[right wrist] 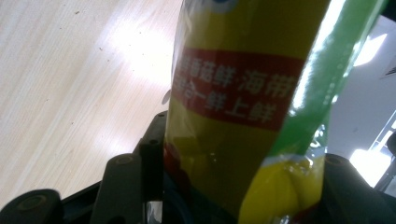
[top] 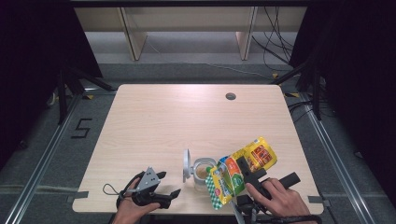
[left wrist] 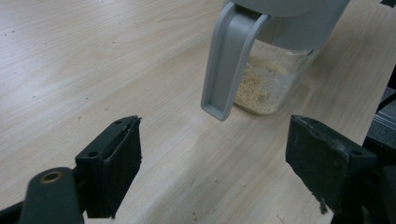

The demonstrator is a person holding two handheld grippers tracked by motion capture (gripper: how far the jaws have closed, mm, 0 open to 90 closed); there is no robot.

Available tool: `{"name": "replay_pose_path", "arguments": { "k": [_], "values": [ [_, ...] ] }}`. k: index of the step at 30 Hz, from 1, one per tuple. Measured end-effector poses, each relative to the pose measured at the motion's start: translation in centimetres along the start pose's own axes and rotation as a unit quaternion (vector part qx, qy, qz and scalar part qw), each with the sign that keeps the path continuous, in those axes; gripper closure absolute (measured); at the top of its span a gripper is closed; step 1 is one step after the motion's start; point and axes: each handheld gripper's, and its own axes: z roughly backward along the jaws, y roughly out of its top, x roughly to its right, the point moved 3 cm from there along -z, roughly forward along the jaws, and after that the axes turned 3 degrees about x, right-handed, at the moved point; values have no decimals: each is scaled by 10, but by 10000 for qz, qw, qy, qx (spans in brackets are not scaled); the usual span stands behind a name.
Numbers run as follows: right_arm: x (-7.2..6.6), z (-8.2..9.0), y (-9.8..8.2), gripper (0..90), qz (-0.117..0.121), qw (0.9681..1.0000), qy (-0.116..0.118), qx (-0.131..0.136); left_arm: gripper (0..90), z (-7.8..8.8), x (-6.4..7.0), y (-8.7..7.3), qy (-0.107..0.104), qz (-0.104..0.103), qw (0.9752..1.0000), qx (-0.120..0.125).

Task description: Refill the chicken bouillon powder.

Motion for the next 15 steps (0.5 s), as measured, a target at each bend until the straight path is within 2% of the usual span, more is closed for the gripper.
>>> {"name": "replay_pose_path", "arguments": {
  "k": [8,9,10,15],
  "values": [
    [2,0,-3,500,80,10000,5,-43,179,0,-1,0,24,-13,10000,-11],
    [2,0,-3,500,82,9999,72,-33,179,0,-1,0,23,-15,10000,-12],
    [2,1,-3,500,96,9999,-10,-34,179,0,-1,0,20,-22,10000,-14],
    [1,1,-4,500,73,10000,-7,-53,178,0,0,0,-17,-8,10000,12]
  ]
}}
